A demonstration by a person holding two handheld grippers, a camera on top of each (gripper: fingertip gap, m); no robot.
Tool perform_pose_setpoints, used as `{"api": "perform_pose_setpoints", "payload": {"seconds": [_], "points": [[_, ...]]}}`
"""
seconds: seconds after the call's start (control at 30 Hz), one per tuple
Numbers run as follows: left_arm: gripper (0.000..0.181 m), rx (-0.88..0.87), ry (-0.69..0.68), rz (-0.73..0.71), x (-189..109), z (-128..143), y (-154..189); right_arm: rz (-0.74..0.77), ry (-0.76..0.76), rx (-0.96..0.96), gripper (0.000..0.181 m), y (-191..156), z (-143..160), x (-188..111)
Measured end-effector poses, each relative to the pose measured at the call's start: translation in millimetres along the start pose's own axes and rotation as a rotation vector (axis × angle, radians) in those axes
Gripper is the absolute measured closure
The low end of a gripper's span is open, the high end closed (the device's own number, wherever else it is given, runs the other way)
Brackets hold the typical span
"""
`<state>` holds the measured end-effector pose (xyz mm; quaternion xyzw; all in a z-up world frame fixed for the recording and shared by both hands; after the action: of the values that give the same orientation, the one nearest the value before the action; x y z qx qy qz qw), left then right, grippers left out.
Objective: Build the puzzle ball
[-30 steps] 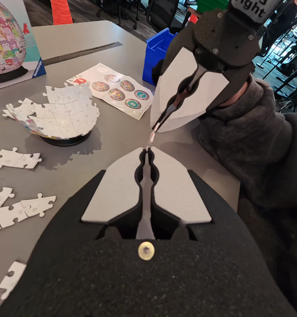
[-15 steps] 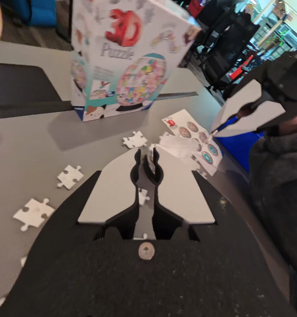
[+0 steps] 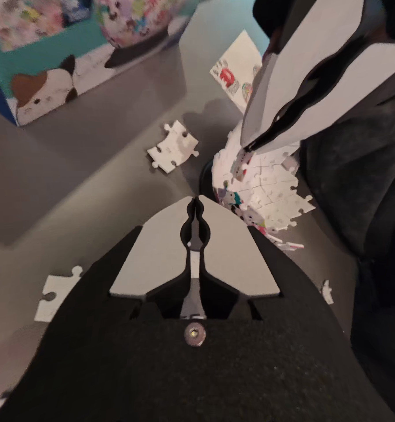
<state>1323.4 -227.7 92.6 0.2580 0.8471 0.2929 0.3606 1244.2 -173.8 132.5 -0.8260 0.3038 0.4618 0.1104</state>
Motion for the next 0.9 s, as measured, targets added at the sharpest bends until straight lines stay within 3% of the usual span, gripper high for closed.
{"api": "perform_pose_setpoints", "payload": {"seconds": [0.4, 0.57, 0.67, 0.77, 0.9], "points": [[0.181, -0.013, -0.082, -0.029, 19.1, -2.9, -12.0, -0.051, -0.016, -0.027, 0.179, 3.0, -0.4, 16.5], [0.181, -0.034, -0.095, -0.087, -5.0, -3.2, -10.0, -0.053, -0.038, -0.027, 0.179, 4.3, 2.0, 20.7], [0.181, -0.024, -0.129, -0.051, -23.5, -2.6, 15.3, -0.056, -0.037, -0.019, 0.179, 4.9, 2.7, 21.1], [0.144, -0.028, -0.169, -0.038, -28.1, -0.9, 39.4, -0.063, -0.044, -0.011, 0.179, 4.5, 3.5, 22.3], [0.128, -0.028, -0.205, -0.007, -22.2, -1.4, 62.9, -0.059, -0.043, -0.004, 0.179, 6.4, 5.3, 22.8]]}}
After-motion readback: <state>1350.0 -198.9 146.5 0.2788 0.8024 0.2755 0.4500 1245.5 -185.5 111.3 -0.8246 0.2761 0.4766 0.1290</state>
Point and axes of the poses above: each gripper's, where its closed fingertips meet, x out along the fingers, z out of its underside, y = z × x across the jaws, the point moved 4 cm from there along -x, back along the fingers, and after that the axes turned 13 degrees about z, right-handed, at the moved point
